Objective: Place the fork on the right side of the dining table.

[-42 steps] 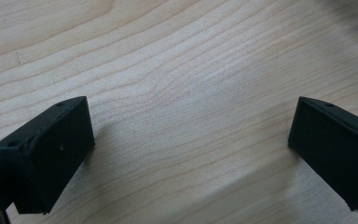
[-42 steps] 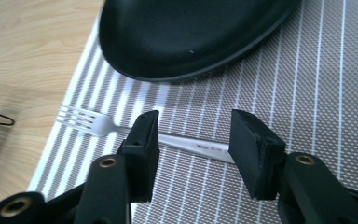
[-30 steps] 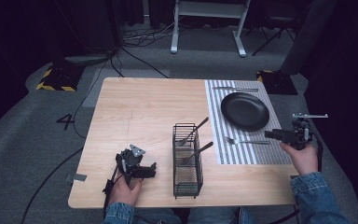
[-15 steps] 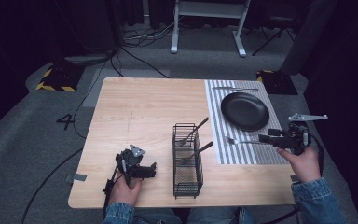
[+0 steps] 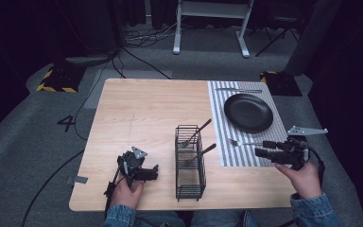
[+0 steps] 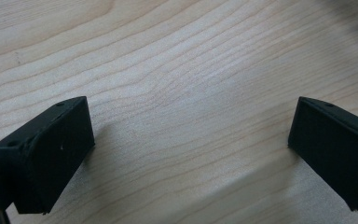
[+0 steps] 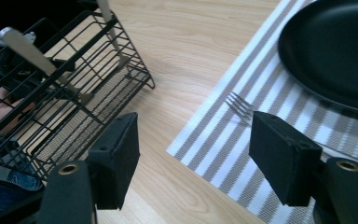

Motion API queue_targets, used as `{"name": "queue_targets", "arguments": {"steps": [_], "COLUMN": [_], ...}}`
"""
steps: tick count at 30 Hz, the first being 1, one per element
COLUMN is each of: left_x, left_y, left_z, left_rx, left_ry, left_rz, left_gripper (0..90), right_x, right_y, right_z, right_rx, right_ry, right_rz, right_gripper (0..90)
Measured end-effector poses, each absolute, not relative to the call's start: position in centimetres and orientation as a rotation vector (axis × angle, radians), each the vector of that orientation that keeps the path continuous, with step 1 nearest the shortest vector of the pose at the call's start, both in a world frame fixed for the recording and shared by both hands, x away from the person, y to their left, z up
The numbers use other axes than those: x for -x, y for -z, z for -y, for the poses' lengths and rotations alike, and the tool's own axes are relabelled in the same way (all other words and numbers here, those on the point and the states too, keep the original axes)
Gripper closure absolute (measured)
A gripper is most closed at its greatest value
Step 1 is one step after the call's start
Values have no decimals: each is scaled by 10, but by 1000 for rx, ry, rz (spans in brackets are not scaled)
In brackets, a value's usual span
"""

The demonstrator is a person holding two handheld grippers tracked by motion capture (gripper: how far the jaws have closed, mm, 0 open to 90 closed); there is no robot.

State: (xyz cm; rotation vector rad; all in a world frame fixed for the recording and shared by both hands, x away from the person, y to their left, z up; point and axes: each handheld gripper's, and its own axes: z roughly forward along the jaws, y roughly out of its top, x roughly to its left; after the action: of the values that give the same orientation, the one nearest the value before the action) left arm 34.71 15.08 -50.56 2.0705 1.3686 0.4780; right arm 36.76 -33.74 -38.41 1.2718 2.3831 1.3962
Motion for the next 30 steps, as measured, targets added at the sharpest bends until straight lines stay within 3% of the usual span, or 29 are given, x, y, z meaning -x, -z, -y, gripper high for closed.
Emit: {"name": "queue_targets", "arguments": {"steps": [30], "left_x": [-347], "left_y": [506], "left_z": [-151], "left_rx": [-2071], "left_ry": [-478], "left_rz": [-1369], "left_gripper": [2], "right_x": [-359], "right_y": [459], "right_z": [309], "right_rx": [-1168], "right_ry": [-1220], "right_rz": [-2509], "right_gripper": [336]}}
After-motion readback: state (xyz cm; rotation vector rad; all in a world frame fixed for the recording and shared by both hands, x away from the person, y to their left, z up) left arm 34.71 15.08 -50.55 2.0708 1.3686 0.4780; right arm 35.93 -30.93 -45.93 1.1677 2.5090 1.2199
